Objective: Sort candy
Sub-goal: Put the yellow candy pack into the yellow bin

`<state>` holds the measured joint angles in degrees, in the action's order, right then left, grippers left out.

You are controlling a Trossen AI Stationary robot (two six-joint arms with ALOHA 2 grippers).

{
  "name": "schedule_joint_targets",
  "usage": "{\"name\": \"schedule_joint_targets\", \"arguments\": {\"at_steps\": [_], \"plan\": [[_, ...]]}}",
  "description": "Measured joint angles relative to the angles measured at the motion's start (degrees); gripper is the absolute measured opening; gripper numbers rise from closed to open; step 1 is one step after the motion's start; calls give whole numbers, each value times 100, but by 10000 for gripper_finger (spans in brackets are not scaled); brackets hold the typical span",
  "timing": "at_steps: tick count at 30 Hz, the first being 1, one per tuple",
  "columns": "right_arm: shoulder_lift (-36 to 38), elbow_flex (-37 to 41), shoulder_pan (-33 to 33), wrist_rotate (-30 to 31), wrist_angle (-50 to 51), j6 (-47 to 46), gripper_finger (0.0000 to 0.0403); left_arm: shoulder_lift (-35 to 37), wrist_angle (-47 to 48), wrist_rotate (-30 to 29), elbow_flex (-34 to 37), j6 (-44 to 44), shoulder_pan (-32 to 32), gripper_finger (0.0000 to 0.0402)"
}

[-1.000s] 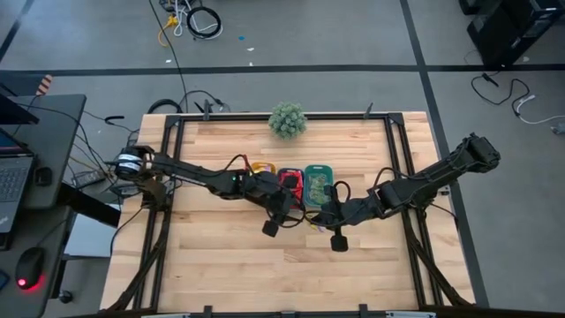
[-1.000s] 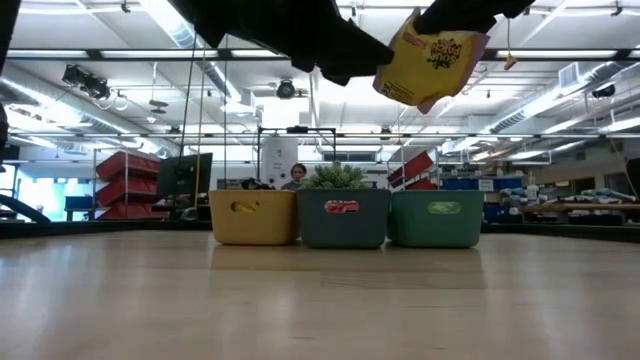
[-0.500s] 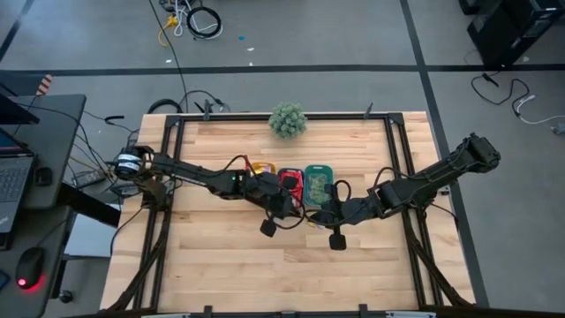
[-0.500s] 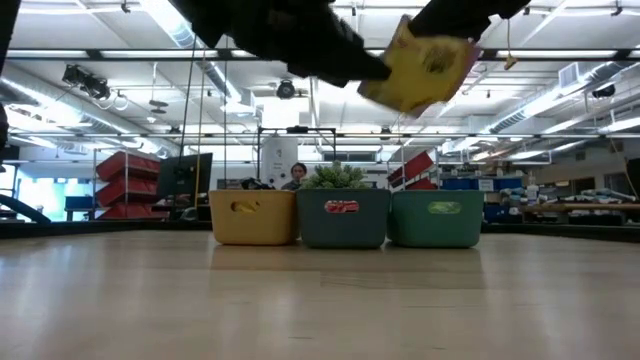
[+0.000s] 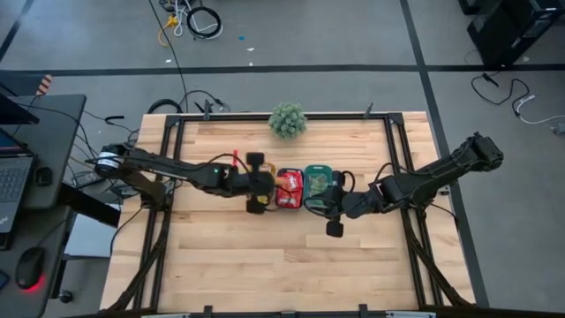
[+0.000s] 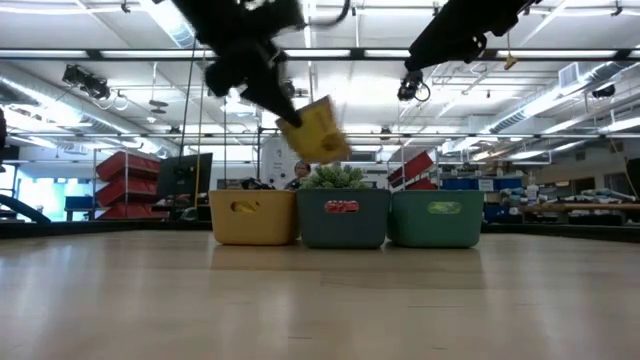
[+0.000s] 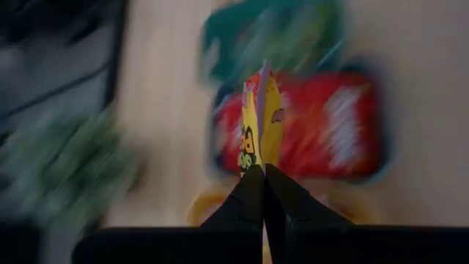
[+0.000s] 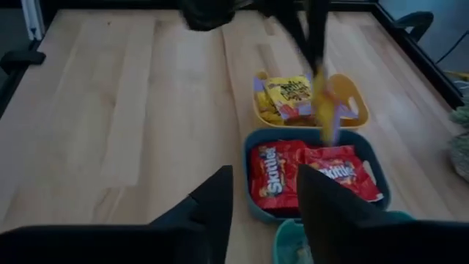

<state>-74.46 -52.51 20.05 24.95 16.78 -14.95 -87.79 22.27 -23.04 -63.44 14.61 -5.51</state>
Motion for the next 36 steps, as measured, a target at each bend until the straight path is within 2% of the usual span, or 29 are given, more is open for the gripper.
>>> {"name": "schedule_joint_targets", "arguments": {"at_steps": [4,11,19,25,31,36], "plan": [[-9,0,-65,0,57,48,154,28,733,-1210,161,-535,-25,0],[-11,0,-145,1,91,162,158,20,462,-1608,777,-1034,71,0],[-15,0,-227,-35,92,162,158,20,329,-1534,935,-1068,136,1],[-15,0,-231,-47,90,160,158,20,359,-1096,935,-1012,124,11],[-17,0,-231,-80,92,152,159,18,505,-598,935,-890,122,45],[-17,0,-231,-103,92,142,169,15,513,-423,925,-1033,124,83]]}}
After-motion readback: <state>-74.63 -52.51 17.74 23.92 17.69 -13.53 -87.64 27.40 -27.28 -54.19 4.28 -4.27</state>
